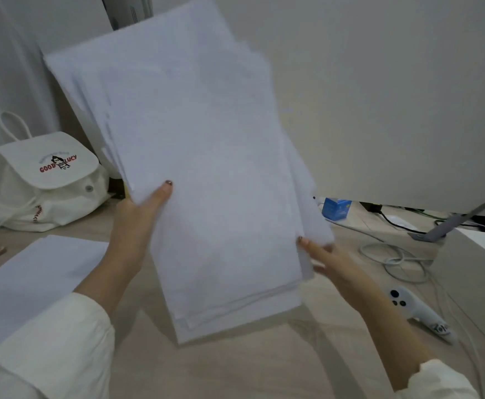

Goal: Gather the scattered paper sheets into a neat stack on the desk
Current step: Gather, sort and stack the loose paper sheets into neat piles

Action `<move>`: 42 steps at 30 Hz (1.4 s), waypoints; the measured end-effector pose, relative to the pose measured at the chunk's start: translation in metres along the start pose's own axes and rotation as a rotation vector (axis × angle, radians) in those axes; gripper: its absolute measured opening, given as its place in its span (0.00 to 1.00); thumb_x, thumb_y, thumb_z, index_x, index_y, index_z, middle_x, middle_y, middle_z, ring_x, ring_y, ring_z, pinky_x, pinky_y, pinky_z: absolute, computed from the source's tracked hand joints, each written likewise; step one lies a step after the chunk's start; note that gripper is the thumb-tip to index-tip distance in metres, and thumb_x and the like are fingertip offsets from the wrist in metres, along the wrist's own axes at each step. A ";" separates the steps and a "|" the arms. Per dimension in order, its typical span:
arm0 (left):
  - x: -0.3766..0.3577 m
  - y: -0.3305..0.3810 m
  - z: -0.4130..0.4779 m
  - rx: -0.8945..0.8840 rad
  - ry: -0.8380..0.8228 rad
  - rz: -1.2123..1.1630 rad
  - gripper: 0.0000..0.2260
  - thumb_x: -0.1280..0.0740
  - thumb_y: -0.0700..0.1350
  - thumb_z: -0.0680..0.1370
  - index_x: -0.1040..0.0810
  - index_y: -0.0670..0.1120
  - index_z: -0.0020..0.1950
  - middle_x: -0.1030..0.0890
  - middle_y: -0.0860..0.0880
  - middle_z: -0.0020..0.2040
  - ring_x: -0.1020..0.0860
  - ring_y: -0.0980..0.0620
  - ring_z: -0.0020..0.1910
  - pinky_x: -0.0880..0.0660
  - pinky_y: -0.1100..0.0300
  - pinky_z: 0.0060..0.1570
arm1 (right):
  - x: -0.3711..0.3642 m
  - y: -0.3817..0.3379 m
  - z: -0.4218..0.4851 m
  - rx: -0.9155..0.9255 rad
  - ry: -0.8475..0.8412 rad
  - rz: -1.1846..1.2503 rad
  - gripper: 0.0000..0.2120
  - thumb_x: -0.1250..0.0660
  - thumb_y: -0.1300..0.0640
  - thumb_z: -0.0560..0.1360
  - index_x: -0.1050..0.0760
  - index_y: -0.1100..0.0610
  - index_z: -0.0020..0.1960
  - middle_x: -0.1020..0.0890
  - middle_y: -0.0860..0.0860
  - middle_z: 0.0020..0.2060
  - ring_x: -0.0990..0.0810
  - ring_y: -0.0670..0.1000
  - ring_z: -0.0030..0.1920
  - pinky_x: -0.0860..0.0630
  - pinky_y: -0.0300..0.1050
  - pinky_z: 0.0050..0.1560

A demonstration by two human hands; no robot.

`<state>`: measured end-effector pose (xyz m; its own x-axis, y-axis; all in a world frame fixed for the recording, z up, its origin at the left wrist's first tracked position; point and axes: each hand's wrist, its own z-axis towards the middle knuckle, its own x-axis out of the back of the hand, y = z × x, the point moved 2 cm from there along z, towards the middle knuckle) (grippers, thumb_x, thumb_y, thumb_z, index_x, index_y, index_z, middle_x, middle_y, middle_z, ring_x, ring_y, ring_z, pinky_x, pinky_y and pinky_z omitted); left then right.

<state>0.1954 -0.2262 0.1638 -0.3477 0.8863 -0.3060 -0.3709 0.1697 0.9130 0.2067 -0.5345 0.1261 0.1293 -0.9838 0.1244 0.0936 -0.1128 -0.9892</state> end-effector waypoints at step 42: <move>0.074 -0.167 0.068 0.520 -0.293 0.937 0.29 0.30 0.48 0.74 0.36 0.42 0.71 0.31 0.45 0.68 0.30 0.47 0.62 0.37 0.59 0.56 | -0.011 0.128 0.020 -0.303 0.494 0.110 0.26 0.41 0.66 0.77 0.42 0.59 0.74 0.32 0.53 0.68 0.31 0.55 0.65 0.36 0.47 0.62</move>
<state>0.2901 -0.1593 0.0066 -0.0586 0.8145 0.5772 0.3625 -0.5214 0.7725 0.2368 -0.5356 -0.0002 -0.3597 -0.9322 0.0409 -0.1896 0.0301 -0.9814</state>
